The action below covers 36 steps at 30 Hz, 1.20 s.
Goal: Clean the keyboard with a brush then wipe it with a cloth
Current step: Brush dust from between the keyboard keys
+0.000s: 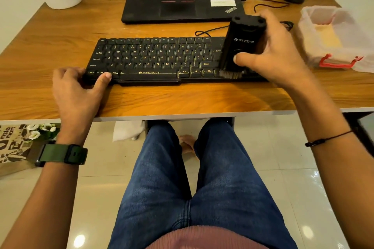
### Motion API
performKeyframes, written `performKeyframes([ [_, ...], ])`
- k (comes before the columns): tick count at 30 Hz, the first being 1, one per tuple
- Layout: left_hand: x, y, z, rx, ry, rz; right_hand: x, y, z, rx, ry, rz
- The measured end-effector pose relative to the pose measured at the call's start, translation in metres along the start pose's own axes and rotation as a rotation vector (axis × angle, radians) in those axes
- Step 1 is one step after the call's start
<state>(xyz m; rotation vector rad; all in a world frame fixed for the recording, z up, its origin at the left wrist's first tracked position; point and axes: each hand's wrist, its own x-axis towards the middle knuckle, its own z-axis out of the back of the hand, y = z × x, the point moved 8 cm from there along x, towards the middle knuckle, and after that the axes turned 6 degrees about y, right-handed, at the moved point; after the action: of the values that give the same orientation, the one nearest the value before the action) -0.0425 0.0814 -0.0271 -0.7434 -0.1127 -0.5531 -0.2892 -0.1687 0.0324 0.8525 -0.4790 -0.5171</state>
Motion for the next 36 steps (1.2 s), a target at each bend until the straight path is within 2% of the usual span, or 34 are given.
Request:
performKeyframes([
  [3, -0.001, -0.001, 0.001, -0.001, -0.002, -0.004, 0.003, 0.004, -0.010, 0.070, 0.010, 0.017],
  [7, -0.001, -0.002, 0.002, 0.008, -0.003, 0.002, 0.000, -0.002, 0.021, 0.103, -0.084, -0.007],
  [10, 0.001, 0.001, 0.001, 0.003, -0.012, -0.002, -0.004, -0.011, 0.033, 0.111, -0.066, -0.038],
  [13, 0.001, 0.003, 0.000, 0.000, -0.018, 0.001, -0.005, -0.017, 0.018, 0.075, -0.033, -0.063],
  [24, 0.000, 0.002, 0.000, 0.000, -0.016, 0.007, 0.018, 0.029, -0.057, 0.067, 0.084, 0.127],
  [29, 0.000, 0.001, 0.002, 0.002, -0.011, 0.000, 0.031, 0.042, -0.056, 0.149, 0.046, 0.148],
  [36, 0.000, 0.001, 0.001, -0.006, -0.001, 0.008, 0.029, 0.039, -0.065, -0.068, 0.187, 0.137],
])
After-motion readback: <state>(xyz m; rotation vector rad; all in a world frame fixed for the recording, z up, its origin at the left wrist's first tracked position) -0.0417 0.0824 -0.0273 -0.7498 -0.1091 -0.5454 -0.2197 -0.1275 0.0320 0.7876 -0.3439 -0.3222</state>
